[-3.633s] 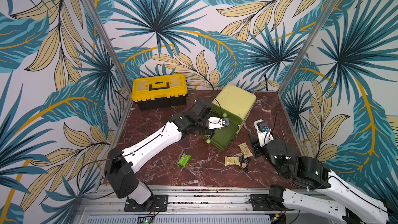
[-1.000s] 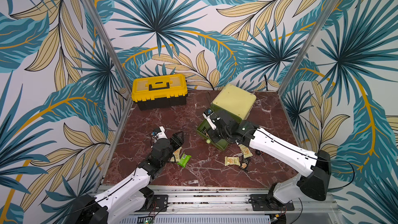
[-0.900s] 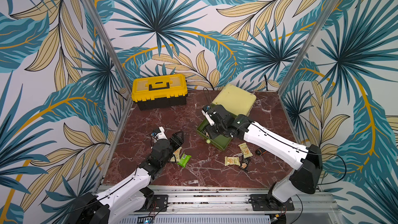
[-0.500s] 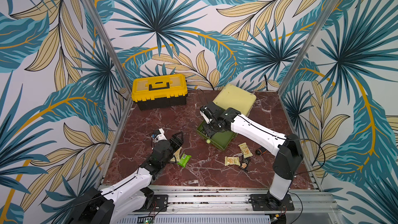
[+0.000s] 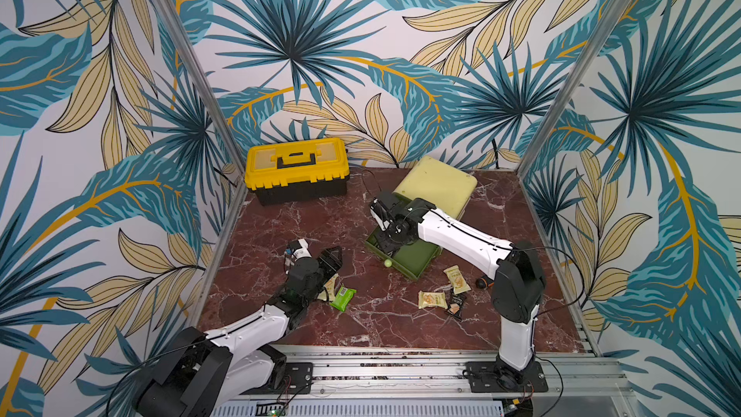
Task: Take the cookies out of the drawer
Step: Adjust the cookie in the drawer.
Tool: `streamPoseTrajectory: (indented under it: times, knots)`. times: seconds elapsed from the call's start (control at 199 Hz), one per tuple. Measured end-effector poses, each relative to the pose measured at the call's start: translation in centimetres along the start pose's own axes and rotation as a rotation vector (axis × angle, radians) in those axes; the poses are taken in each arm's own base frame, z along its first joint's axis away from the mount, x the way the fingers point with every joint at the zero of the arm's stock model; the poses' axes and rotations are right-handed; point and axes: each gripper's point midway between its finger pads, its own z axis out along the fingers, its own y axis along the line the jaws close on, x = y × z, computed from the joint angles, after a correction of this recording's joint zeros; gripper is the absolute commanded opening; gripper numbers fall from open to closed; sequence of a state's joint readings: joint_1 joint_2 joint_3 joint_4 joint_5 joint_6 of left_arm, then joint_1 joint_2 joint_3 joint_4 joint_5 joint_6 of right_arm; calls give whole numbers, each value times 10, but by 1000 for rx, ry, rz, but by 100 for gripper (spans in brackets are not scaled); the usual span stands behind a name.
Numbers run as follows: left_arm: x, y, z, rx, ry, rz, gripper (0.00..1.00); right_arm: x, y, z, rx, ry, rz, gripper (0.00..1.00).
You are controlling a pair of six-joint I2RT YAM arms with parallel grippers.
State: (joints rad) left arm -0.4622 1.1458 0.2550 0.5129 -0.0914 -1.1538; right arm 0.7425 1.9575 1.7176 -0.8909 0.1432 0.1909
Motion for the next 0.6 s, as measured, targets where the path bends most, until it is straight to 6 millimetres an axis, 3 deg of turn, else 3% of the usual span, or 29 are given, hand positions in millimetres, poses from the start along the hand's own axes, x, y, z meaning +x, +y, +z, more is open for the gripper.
streamPoseTrajectory:
  times: [0.211,0.602]
  knots:
    - [6,0,10,13,30,0,68,-5,-6,9,7,11,12,45]
    - [16,-1,23,36,78,-3,67,-6,-1,24,-6,46,-24,44]
